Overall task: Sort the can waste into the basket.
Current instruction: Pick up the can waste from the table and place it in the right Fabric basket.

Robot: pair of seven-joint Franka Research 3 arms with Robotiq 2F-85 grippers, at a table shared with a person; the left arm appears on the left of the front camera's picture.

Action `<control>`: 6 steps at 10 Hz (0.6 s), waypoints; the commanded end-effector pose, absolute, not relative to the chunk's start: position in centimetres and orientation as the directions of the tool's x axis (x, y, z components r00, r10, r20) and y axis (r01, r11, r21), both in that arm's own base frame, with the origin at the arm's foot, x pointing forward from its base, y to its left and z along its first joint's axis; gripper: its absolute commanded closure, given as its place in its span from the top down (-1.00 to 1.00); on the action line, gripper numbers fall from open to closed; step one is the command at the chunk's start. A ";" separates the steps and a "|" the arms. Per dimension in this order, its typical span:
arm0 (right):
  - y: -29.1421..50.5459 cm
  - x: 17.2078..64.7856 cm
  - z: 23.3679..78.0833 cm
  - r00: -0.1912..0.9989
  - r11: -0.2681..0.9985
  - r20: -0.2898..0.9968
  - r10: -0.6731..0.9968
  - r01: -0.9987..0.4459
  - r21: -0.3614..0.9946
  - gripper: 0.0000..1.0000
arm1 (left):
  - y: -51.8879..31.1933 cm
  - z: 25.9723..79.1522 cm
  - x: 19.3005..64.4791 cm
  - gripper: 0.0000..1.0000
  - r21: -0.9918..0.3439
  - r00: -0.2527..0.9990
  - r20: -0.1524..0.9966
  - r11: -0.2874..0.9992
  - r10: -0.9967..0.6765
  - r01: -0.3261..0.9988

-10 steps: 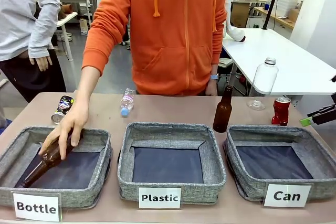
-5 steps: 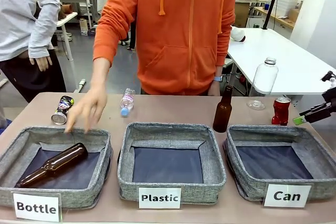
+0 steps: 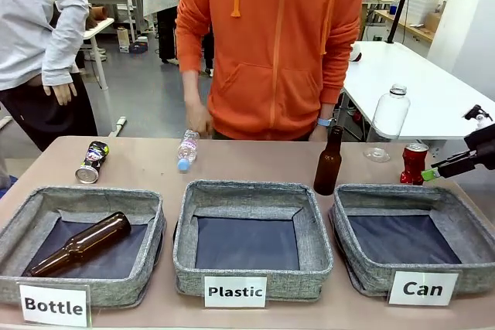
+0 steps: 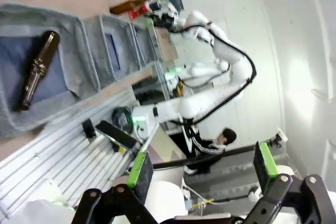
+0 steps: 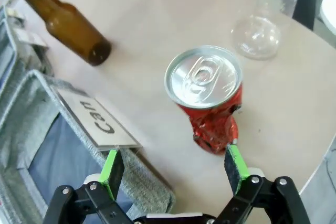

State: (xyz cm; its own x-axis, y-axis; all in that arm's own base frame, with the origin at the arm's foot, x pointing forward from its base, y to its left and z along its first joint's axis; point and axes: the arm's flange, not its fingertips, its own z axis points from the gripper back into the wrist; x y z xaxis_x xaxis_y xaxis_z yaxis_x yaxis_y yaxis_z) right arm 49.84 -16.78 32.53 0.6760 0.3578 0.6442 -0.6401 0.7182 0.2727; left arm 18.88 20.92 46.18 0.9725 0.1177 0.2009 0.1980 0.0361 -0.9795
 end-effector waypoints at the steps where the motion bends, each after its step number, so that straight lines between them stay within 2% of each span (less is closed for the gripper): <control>1: -17.4 50.6 31.8 0.613 0.717 0.713 0.341 -0.660 0.225 1.00 | 15.5 45.1 18.3 1.00 -0.989 0.990 0.142 0.036 0.003 0.142; 3: -17.8 51.1 30.9 0.584 0.724 0.738 0.339 -0.663 0.193 1.00 | 10.0 43.7 18.2 1.00 -0.992 0.986 0.109 0.055 -0.123 0.116; 4: -18.0 51.4 30.5 0.558 0.720 0.758 0.339 -0.672 0.173 1.00 | 8.0 43.0 18.1 1.00 -0.995 0.989 0.073 0.061 -0.127 0.082; 5: -18.0 51.7 30.1 0.543 0.708 0.767 0.343 -0.686 0.169 1.00 | 6.7 41.8 18.0 1.00 -0.967 0.991 0.060 0.239 -0.121 0.088; 6: -18.0 51.8 29.8 0.535 0.703 0.773 0.342 -0.691 0.167 1.00 | 12.5 44.2 20.0 1.00 -0.992 0.987 0.107 0.048 -0.121 0.114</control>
State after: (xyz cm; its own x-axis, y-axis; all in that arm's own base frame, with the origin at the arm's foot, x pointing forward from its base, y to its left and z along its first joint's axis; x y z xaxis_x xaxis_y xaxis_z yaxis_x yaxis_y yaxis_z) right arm 51.12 -17.90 30.50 0.5808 0.3401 0.7396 -0.6713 0.7140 0.1989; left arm 20.84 11.74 44.17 0.9872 -0.1354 0.0845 0.1013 0.1222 -0.9873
